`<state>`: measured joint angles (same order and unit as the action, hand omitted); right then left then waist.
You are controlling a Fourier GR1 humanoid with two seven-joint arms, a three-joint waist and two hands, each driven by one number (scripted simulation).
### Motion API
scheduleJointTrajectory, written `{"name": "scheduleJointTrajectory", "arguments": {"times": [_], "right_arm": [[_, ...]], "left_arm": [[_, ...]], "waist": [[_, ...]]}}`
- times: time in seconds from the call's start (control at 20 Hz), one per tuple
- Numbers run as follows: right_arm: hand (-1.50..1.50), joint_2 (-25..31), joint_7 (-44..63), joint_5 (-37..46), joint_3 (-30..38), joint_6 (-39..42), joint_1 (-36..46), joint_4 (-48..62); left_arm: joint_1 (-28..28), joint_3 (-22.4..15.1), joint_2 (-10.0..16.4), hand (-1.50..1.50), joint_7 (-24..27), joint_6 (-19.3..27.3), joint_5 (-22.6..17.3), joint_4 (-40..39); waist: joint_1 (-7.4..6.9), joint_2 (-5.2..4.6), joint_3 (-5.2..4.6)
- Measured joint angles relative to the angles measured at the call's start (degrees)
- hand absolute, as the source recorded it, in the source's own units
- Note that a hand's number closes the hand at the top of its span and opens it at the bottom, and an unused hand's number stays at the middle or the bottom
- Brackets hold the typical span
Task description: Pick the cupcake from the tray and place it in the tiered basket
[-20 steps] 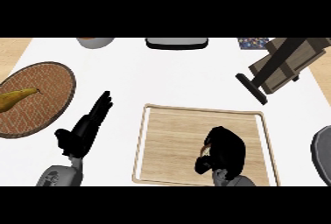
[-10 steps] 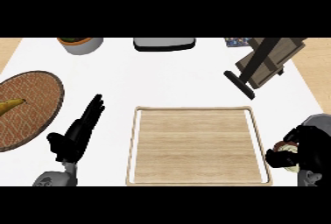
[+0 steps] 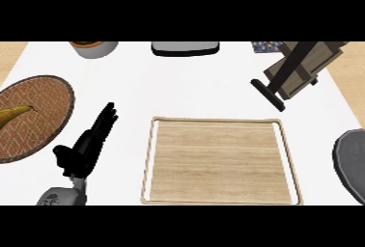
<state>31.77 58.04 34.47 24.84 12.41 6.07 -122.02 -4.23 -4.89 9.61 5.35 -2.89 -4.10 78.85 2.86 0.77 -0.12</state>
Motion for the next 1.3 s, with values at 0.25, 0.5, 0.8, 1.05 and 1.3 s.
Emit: {"name": "scheduleJointTrajectory", "arguments": {"times": [0.25, 0.5, 0.8, 1.05, 1.3], "right_arm": [[1.5, 11.0, 0.9, -10.8, 9.1, 5.5, 9.4, 3.0], [1.5, 20.5, 2.6, -14.6, 7.8, 6.8, 21.6, 13.5], [1.5, 27.2, 2.6, -14.7, 1.0, 6.7, 36.1, 29.8], [1.5, 27.8, 1.1, -11.7, -5.1, 5.2, 47.7, 44.1], [1.5, 24.5, -1.9, -7.9, -10.3, 3.0, 57.1, 58.0]], "left_arm": [[-0.5, -0.7, -0.3, 0.0, -0.1, -0.8, 0.4, 0.0], [-3.1, -0.9, -0.9, 0.0, 0.0, -1.3, 0.8, -2.0], [-4.4, -2.0, -1.8, 0.0, -1.0, -1.5, 1.4, -1.6], [-5.3, -2.8, -2.3, 0.0, -1.0, -1.8, 2.1, -1.9], [-5.1, -3.0, -2.5, 0.0, -1.6, -2.2, 1.9, -1.2]], "waist": [[-1.75, -0.35, -0.02], [-3.53, -0.8, -0.07], [-5.46, -1.2, -0.12], [-6.7, -1.57, -0.12], [-7.15, -1.73, -0.08]]}}
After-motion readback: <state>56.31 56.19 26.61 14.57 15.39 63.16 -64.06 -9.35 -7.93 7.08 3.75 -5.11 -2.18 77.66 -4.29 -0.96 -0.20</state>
